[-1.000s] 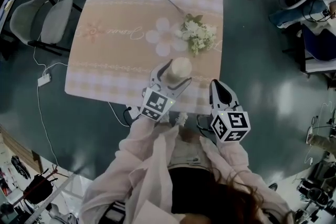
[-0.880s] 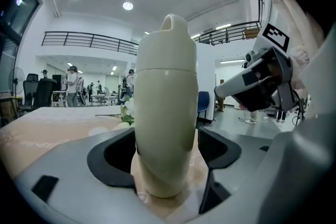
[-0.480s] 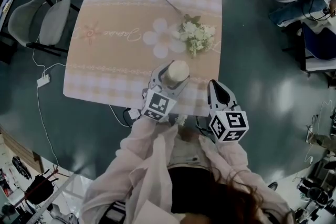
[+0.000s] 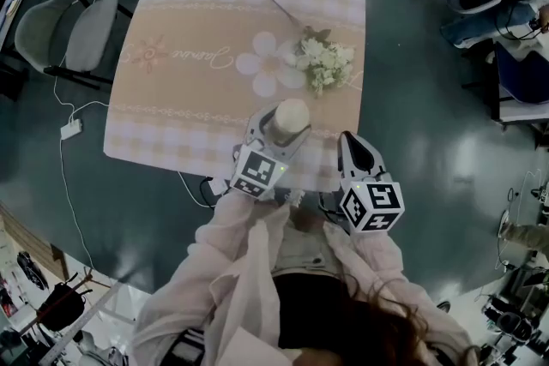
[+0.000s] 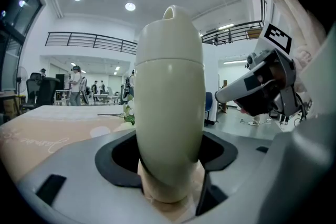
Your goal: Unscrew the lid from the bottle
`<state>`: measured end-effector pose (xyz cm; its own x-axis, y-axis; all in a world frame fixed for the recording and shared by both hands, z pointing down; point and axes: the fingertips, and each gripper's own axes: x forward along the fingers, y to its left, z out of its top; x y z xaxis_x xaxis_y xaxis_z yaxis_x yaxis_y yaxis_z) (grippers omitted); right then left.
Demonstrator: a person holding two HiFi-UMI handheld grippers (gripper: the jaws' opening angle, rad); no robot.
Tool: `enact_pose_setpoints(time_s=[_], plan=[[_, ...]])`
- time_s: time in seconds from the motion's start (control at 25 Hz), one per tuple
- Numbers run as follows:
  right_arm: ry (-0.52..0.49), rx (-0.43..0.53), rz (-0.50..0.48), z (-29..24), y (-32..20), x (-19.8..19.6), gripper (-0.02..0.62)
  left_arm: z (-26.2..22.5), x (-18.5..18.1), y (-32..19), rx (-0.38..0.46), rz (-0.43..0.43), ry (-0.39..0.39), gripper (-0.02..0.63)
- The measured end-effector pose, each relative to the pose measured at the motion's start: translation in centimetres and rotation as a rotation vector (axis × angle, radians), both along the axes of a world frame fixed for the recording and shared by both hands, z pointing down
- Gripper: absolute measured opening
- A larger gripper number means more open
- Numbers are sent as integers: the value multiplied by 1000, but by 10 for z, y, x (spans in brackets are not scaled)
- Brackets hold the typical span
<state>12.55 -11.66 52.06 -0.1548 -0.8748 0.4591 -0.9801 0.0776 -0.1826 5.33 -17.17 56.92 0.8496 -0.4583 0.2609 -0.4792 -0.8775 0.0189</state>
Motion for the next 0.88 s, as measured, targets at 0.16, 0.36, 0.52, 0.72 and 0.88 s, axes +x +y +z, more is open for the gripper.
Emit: enact_pose_setpoints(time_s=[0.16,0.36,0.52,0.72,0.88], plan=[[-2,3,1,0,0,1,14,0,-2,-4,-51,-3,15,314],[-6,14,2,-3,-1,0,14,-3,-4,-3,-81,4,-3,313],[11,32,-13,-10,-2,-2,14,-12,-5,1,-124,15,-4,313],[24,66,-43,-23,-3,-5,14,-27,-11,3,-161,-6,17,313],[-17,81,-82,-39,-6,-8,14,-43,-19,0,-172,-53,18,313]])
